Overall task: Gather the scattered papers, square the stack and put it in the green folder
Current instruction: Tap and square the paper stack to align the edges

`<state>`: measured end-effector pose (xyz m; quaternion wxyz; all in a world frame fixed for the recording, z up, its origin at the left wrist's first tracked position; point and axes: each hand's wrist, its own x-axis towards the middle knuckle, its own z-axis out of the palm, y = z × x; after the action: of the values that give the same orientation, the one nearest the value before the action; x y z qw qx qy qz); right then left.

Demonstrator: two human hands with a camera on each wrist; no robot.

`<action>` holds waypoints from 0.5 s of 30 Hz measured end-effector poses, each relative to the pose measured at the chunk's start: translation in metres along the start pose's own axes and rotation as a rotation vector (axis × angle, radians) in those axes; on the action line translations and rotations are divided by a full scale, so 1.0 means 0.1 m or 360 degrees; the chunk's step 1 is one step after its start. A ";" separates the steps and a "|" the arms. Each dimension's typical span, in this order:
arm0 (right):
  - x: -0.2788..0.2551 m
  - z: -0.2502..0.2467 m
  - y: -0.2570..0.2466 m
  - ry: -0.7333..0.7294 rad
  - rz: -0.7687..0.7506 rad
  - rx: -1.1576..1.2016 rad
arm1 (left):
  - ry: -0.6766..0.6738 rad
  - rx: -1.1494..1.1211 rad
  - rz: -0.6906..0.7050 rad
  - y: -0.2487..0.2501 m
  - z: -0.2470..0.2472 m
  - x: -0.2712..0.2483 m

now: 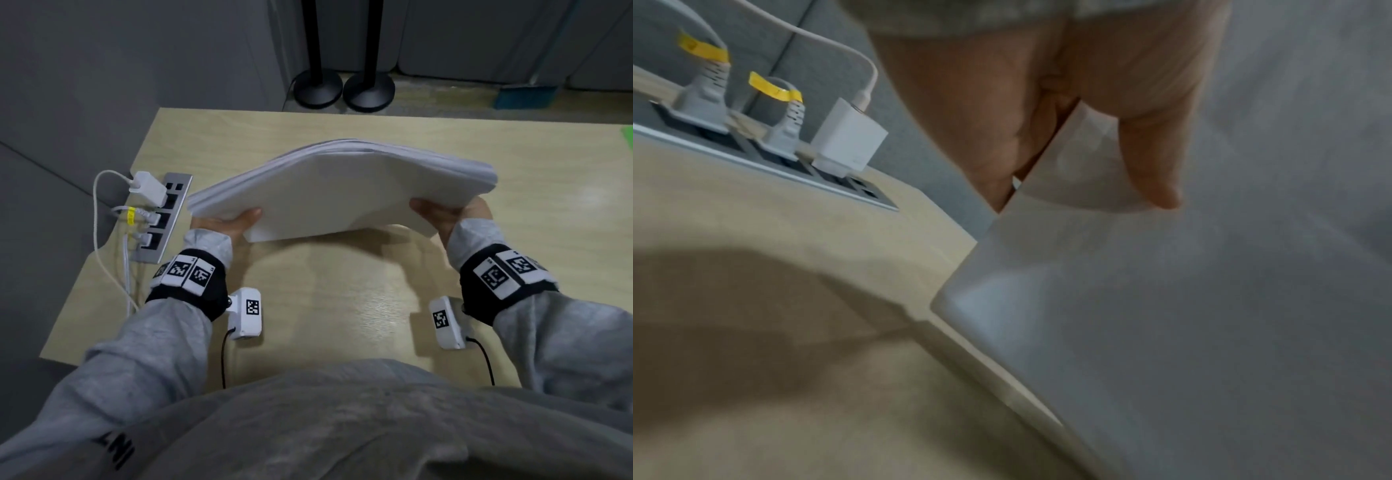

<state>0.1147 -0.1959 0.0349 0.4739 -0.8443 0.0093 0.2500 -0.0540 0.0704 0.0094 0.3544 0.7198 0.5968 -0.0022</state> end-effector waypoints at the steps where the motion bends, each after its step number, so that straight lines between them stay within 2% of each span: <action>1: 0.00 0.00 0.02 0.0008 -0.0007 -0.0014 | 0.0033 0.0076 0.0030 -0.01 0.00 0.04; 3: 0.00 0.01 0.06 -0.0037 0.0077 -0.0114 | 0.0019 0.0219 0.0025 -0.04 0.02 0.04; 6: 0.00 0.03 0.06 -0.0094 0.0101 -0.0223 | 0.0024 0.0177 -0.0096 -0.04 0.07 0.05; 9: 0.03 0.01 0.08 0.0010 0.0020 0.0032 | -0.0045 -0.0047 -0.0117 -0.03 0.03 0.14; 10: 0.02 0.00 0.08 0.0027 -0.0004 0.0063 | -0.0055 -0.0017 -0.0094 -0.04 0.04 0.16; 12: 0.01 0.00 0.10 -0.0039 0.0047 -0.0087 | -0.0128 0.0112 -0.0131 -0.06 0.07 0.14; 15: 0.04 0.03 0.15 -0.0171 0.0219 -0.0486 | -0.0129 0.0255 -0.0111 -0.07 0.13 0.06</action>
<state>0.1127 -0.2007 0.0198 0.3215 -0.8894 0.0038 0.3250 -0.0527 0.0687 -0.0065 0.3194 0.7241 0.6045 -0.0914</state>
